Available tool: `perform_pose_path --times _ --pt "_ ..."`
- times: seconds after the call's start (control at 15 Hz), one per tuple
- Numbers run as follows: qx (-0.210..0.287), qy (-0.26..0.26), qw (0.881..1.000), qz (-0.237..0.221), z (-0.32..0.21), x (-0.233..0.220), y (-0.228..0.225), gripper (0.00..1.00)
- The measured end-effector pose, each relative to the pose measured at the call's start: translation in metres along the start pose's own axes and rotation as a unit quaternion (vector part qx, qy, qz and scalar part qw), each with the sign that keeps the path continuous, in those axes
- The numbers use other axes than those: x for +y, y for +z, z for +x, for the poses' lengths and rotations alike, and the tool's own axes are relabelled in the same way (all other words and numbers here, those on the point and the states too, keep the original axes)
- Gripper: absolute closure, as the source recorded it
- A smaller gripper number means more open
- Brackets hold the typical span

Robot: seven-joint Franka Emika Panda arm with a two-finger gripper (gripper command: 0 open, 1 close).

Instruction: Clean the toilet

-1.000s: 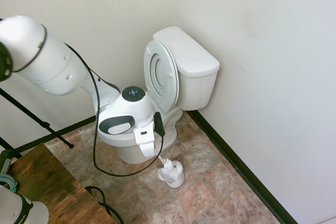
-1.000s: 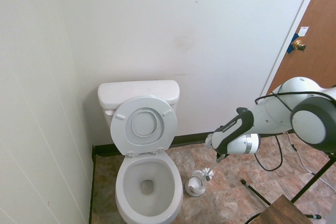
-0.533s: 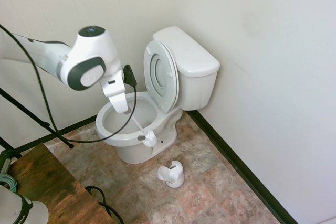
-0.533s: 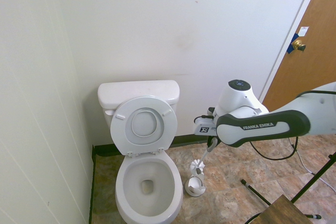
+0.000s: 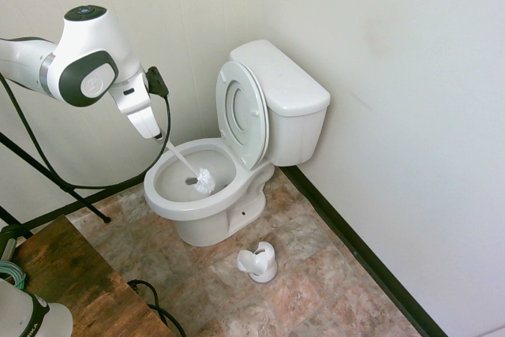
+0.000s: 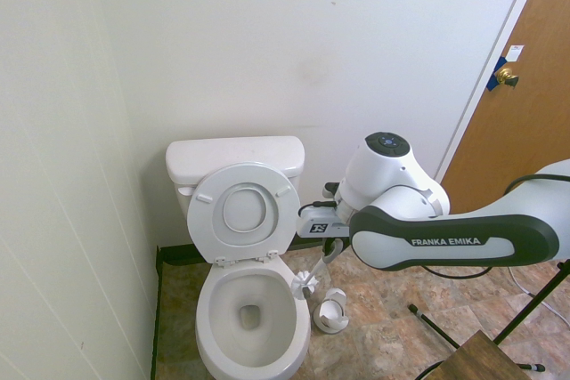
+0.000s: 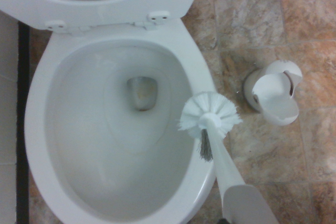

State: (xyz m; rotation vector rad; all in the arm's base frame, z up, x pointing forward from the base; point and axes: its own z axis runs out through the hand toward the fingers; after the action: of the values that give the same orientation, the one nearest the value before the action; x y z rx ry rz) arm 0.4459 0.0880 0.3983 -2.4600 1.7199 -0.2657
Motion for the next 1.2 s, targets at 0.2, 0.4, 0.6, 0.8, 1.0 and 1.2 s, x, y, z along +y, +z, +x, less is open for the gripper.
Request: perform_pose_path --times 0.2,0.4,0.6,0.8,1.0,1.2 --pt "-0.005 -0.008 1.0 0.013 -0.008 -0.016 0.028 1.0" --pt "-0.014 -0.015 1.0 0.019 -0.016 -0.042 0.051 1.0" --pt "-0.021 -0.021 0.999 0.021 -0.021 -0.065 0.07 1.0" --pt "-0.022 -0.027 0.999 0.023 -0.036 -0.088 0.096 1.0" --pt "-0.016 -0.02 1.0 0.013 -0.048 -0.108 0.135 1.0" --pt "0.003 0.0 1.0 0.001 -0.054 -0.127 0.174 1.0"
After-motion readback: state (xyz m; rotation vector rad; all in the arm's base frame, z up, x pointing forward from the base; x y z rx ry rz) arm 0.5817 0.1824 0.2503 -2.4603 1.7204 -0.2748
